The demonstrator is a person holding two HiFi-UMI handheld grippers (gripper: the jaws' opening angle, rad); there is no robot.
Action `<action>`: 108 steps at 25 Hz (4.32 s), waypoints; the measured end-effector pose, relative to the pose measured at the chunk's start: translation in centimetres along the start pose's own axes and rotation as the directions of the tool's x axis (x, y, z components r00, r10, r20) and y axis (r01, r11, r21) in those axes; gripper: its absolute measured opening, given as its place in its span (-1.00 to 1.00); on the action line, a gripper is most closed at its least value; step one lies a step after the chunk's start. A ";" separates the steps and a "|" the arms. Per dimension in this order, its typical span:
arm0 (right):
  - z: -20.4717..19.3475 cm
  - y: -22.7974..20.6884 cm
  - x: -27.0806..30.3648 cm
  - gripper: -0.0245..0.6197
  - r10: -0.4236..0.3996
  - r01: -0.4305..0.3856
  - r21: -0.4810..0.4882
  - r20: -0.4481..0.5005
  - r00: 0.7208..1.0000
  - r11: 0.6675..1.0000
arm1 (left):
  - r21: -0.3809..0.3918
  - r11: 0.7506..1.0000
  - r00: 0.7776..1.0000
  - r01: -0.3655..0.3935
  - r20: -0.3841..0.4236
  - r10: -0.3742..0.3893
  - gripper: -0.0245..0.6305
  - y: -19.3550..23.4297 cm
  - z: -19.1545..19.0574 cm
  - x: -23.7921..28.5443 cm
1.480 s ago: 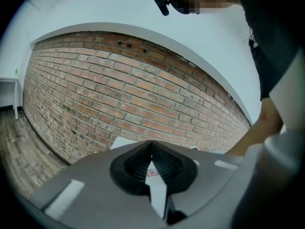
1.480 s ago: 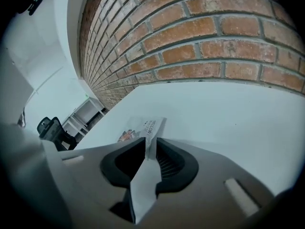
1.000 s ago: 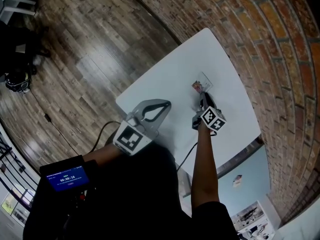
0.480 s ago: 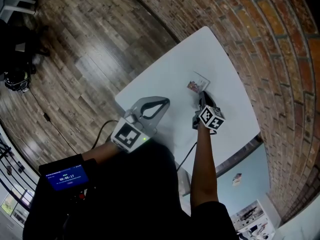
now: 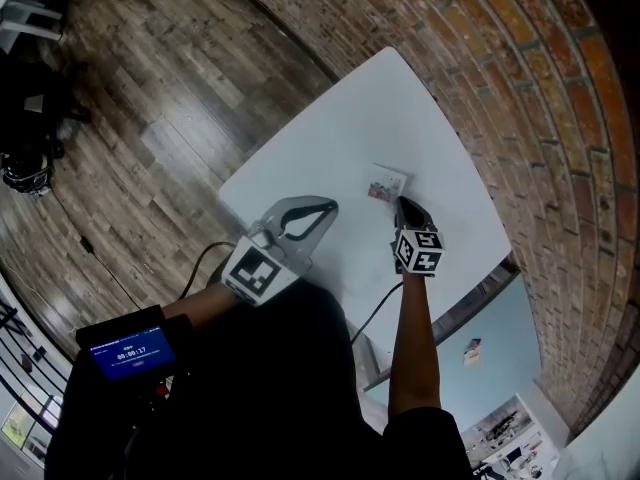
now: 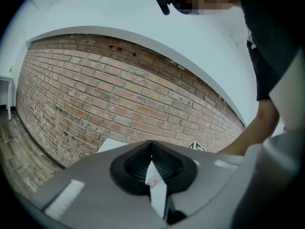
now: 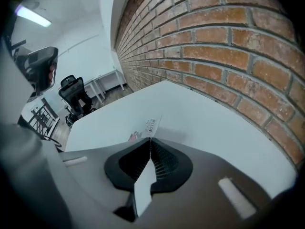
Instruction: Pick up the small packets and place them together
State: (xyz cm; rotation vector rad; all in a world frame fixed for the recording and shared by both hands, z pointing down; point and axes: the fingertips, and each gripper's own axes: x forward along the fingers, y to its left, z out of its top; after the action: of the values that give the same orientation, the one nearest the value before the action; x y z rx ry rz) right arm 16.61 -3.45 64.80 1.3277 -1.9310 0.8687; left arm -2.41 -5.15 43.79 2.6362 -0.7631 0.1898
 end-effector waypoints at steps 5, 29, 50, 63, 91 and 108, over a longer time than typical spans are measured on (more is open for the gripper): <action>-0.3 0.1 -1.6 -0.90 0.021 -0.021 -0.121 0.002 1.000 0.992 | 0.022 1.000 1.000 -0.019 0.004 0.019 -0.92 -1.0 -0.3 -0.3; 3.5 9.0 -14.0 -0.91 0.163 -0.097 -0.592 0.059 0.985 0.800 | 0.195 0.976 0.988 0.098 -0.138 -0.071 -0.60 -6.3 -3.7 3.1; 2.4 13.4 -17.4 -0.91 0.146 -0.065 -0.723 0.050 0.988 0.687 | 0.323 0.894 0.926 0.311 -0.314 -0.209 -0.49 -7.9 -9.0 3.0; 1.9 14.5 -17.3 -0.91 0.116 -0.049 -0.778 0.031 0.993 0.627 | 0.331 0.882 0.909 0.336 -0.358 -0.212 -0.49 -8.8 -10.9 2.5; 1.1 12.0 -16.9 -0.85 0.064 0.058 -0.683 0.152 0.986 0.728 | 0.257 0.871 0.878 0.419 -0.358 -0.317 -0.92 -11.0 -11.2 2.2; 0.8 10.5 -16.7 -0.30 0.248 -0.126 -0.324 0.369 0.896 0.938 | 0.237 0.853 0.871 0.464 -0.296 -0.391 -0.92 -11.4 -8.6 2.2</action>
State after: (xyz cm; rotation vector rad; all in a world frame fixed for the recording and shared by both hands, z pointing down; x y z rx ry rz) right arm 11.46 7.63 49.35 1.2205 -2.4345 0.3805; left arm 5.36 6.09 48.39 2.9151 -0.0478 0.5194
